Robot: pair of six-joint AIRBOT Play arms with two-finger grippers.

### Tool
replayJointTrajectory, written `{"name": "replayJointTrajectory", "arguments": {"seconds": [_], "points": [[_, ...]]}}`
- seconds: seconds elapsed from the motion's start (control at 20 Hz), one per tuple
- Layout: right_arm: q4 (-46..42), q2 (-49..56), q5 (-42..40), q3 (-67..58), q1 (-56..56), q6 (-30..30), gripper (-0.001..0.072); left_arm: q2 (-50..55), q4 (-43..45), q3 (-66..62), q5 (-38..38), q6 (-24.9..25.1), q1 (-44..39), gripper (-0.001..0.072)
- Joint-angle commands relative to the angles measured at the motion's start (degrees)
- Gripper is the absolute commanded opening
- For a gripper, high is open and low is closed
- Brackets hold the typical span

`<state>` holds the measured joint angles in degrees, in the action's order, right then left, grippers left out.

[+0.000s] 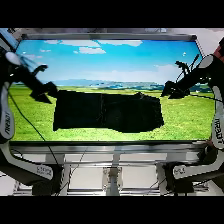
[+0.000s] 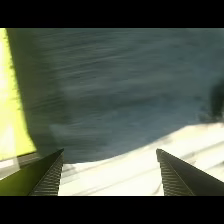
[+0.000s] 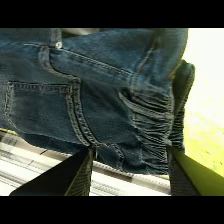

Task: Fold the clothes and pants, and hang the long-sleeved shirts on hangers.

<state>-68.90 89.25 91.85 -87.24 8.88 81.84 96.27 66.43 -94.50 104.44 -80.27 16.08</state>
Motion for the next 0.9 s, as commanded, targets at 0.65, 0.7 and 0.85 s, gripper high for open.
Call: {"name": "replayJointTrajectory", "arguments": {"seconds": [0.65, 0.7, 0.85], "points": [[-9.7, -22.0, -10.1, 18.4, -12.0, 1.7, 0.0022, -0.2, 0.4, 17.0, -16.5, 13.9, 8.3, 0.0657], [-9.7, -25.2, -11.4, 22.2, -12.0, 2.2, 0.0022, -0.2, 0.4, 17.0, -17.1, 13.9, 8.3, 0.0657], [-9.5, -33.6, -14.2, 31.2, -12.0, 3.5, 0.0022, -0.2, -3.2, 17.0, -18.9, 16.8, 8.2, 0.0658]]}}
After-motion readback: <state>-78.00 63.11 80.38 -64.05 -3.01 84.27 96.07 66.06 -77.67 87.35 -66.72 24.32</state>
